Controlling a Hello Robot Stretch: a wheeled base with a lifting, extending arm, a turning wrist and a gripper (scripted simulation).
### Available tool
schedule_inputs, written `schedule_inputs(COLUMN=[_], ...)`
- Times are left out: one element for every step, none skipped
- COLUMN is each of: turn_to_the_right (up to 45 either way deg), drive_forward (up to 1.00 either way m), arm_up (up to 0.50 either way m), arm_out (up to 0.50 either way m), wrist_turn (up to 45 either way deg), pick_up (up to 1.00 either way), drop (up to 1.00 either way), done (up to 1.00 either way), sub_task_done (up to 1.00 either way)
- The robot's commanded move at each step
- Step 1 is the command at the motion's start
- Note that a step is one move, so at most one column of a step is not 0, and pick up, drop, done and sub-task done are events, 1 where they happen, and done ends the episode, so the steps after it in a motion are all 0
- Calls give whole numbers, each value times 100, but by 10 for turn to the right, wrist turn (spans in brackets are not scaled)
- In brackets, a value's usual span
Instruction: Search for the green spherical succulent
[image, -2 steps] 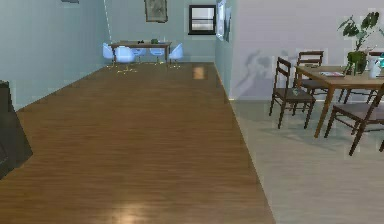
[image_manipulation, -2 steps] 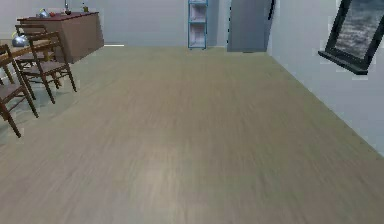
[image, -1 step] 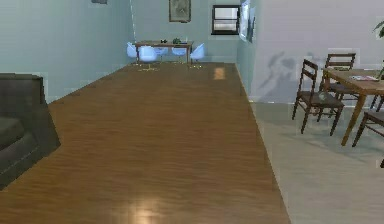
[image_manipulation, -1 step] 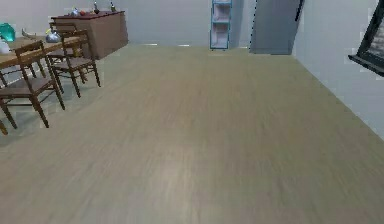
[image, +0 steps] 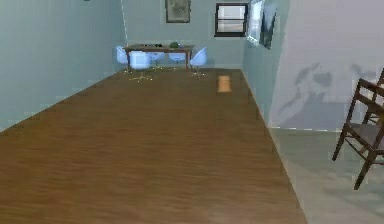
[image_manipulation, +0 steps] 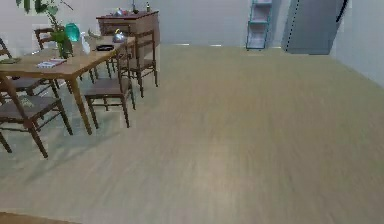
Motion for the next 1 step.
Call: schedule_inputs(turn_to_the_right=[0], drive_forward=[100], arm_up=[0], arm_out=[0], wrist_turn=[0], pick_up=[0], drop=[0], done=[0], sub_task_done=[0])
